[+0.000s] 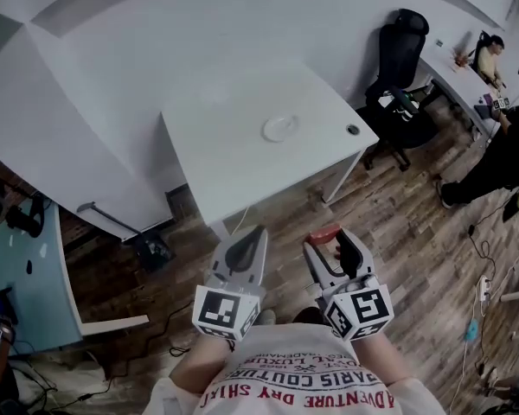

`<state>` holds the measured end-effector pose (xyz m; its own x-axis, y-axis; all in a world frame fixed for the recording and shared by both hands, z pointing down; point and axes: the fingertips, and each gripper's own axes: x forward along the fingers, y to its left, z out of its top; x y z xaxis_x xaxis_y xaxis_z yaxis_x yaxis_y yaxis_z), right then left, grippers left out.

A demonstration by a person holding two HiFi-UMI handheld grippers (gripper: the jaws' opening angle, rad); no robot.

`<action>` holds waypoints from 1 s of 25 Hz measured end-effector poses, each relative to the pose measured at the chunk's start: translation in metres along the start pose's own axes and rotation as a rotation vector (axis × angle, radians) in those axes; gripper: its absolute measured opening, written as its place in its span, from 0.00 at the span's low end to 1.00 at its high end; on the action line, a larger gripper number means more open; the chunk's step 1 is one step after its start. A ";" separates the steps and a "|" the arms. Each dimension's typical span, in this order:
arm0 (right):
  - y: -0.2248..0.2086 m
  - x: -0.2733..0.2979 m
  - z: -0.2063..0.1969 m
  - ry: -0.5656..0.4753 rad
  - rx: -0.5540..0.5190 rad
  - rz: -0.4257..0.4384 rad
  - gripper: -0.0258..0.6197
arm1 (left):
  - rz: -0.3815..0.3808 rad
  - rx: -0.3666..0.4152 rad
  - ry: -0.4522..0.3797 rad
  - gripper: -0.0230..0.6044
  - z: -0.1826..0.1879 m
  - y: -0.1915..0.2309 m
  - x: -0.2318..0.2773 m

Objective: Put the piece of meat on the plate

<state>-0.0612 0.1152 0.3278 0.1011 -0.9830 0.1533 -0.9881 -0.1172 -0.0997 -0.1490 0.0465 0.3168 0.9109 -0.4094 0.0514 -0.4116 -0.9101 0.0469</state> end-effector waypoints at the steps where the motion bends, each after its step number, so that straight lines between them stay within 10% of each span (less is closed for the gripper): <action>1: -0.003 0.007 -0.001 0.006 0.002 -0.001 0.47 | -0.003 -0.001 0.005 0.05 -0.002 0.004 0.005; 25: -0.211 0.217 0.043 0.061 0.016 0.245 0.47 | 0.284 -0.029 0.002 0.05 0.012 0.066 0.256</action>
<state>0.1745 -0.0789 0.3397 -0.1488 -0.9721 0.1813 -0.9803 0.1210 -0.1562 0.0567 -0.1193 0.3213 0.7590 -0.6475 0.0687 -0.6510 -0.7568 0.0591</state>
